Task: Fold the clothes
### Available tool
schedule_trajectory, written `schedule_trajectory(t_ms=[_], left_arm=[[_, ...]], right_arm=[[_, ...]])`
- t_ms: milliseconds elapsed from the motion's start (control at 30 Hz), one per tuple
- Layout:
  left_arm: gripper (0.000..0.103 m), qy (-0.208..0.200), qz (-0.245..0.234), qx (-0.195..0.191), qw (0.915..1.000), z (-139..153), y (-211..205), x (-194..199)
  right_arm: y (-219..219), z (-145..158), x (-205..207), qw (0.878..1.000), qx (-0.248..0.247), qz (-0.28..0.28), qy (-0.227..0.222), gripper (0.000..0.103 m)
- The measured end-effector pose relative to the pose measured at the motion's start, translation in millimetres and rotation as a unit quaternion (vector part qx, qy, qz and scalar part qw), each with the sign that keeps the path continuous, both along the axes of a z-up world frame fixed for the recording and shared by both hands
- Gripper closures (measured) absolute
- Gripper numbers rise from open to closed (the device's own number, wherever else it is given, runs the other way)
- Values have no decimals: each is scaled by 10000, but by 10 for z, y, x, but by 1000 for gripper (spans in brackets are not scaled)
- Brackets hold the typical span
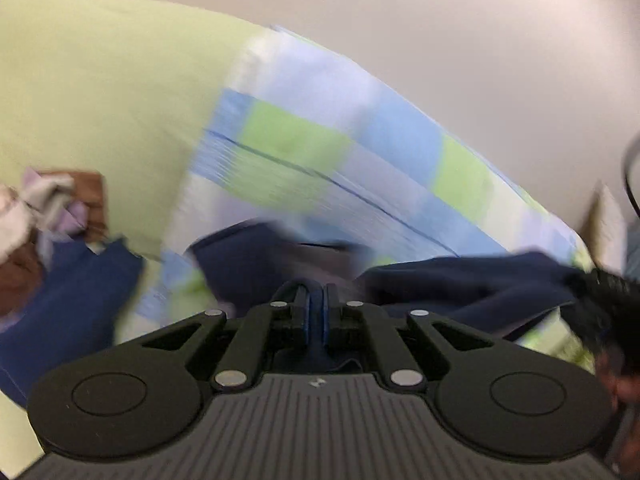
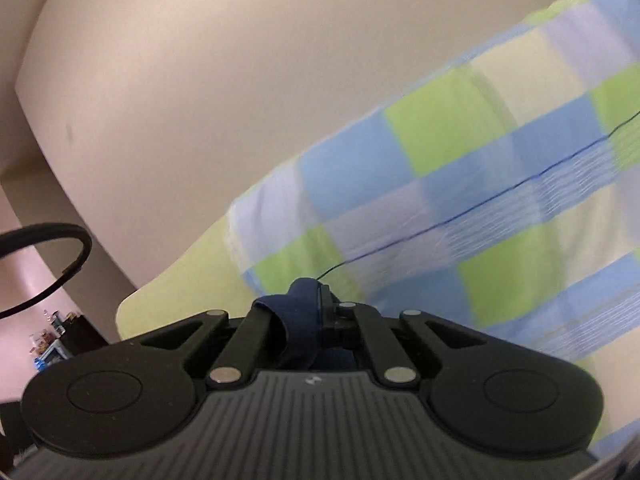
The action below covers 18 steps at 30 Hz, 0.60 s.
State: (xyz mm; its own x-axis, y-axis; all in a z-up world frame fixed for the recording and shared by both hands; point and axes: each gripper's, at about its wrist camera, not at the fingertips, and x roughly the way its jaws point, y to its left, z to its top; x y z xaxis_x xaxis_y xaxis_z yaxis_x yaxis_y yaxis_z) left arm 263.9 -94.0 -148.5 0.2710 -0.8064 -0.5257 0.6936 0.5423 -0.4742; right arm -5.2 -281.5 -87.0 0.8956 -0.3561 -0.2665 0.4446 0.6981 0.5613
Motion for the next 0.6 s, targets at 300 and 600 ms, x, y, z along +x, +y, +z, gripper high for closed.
schedule_trajectory(t_ms=[300, 600], left_arm=[[93, 1441, -26, 1749, 9740, -1368, -820, -1851], [69, -161, -443, 3027, 9519, -1546, -1021, -2044]], right_arm=[[-1346, -1454, -1612, 9303, 1348, -856, 3301, 66], [-1320, -2352, -2230, 9005, 2984, -504, 3124, 40]])
